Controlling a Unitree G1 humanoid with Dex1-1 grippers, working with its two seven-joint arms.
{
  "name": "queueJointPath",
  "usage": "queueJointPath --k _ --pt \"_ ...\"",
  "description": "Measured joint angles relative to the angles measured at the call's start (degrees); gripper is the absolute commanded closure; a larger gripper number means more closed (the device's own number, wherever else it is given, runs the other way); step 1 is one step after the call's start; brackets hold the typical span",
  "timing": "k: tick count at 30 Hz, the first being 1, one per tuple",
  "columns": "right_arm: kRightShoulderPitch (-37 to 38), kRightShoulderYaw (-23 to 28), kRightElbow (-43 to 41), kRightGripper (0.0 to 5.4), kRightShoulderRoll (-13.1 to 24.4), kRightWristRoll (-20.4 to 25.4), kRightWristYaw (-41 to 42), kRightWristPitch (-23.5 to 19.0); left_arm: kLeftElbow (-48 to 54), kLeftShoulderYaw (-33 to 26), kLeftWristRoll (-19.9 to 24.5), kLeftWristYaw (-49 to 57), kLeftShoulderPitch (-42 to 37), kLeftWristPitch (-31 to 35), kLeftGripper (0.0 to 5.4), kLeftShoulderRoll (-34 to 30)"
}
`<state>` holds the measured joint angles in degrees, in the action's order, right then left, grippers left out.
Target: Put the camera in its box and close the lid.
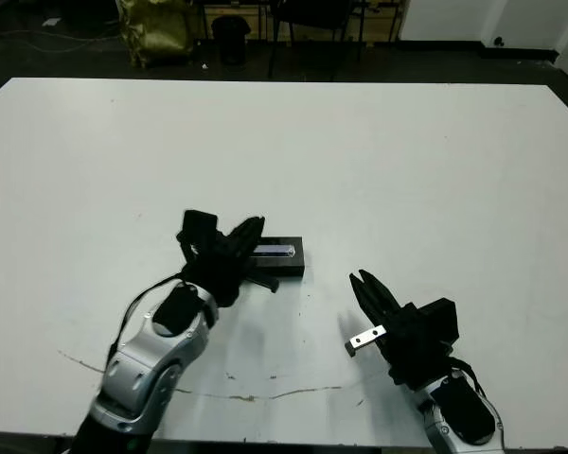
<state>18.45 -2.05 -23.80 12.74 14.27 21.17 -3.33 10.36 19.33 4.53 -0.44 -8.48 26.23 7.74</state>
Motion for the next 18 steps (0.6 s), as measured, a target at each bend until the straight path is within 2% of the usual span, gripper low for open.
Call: queueJointPath --k 4,12,18 --pt "0.04 0.01 0.26 5.4 -0.02 0.01 0.2 0.55 -3.72 0.48 -0.29 0.04 0.05 -3.24 5.39 0.03" --pt "0.23 0.01 -0.1 5.4 0.01 -0.53 -0.03 0.74 -6.46 0.83 -0.85 -0.09 2.14 -5.45 5.39 -0.41" --pt "0.24 0.08 -0.07 5.4 0.02 -0.57 -0.02 0.75 -5.18 -0.86 1.81 -0.12 4.26 -3.98 5.39 -0.35"
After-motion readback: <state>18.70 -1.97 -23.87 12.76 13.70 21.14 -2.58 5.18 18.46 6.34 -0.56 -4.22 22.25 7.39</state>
